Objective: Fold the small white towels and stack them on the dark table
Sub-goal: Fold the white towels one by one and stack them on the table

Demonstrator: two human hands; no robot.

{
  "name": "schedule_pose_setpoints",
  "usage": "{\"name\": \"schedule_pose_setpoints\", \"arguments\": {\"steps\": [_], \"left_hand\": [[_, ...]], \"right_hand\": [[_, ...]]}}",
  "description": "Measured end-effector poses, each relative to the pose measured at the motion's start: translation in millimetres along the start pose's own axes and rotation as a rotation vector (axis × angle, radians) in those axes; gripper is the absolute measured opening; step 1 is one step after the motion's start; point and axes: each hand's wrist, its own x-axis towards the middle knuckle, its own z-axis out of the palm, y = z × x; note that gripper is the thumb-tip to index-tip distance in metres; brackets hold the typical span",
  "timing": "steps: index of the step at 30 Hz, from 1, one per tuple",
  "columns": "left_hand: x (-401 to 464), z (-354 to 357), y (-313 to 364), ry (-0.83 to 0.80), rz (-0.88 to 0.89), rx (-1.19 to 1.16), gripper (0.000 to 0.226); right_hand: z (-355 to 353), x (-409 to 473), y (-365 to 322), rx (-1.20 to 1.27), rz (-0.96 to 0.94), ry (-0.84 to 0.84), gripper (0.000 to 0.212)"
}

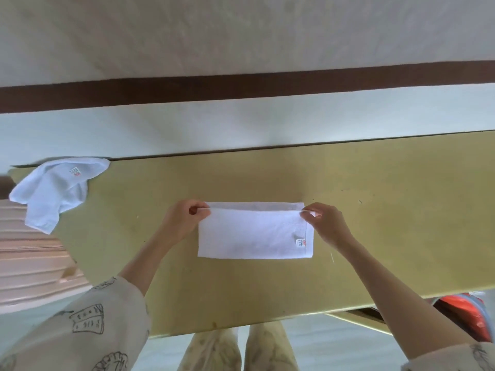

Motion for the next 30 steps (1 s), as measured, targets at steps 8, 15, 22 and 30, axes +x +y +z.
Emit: {"name": "schedule_pose_setpoints", "arguments": {"steps": [8,15,22,30], "left_hand": [[38,17,-23,0.05,-0.125,-0.099,0.009],[40,15,-24,0.063,-0.132,-0.124,0.006],[40,14,-24,0.083,-0.097,-0.074,0.008],[38,18,-24,0.137,-0.116,-0.067,0.019]], "right_hand": [[21,32,15,0.071,0.043,0.074,0.025],[27,36,17,0.037,0.02,0.119,0.021],[30,37,16,0.078,-0.008,0.127,0.004],[32,38,16,0.084,-0.019,0.164,0.007]]}}
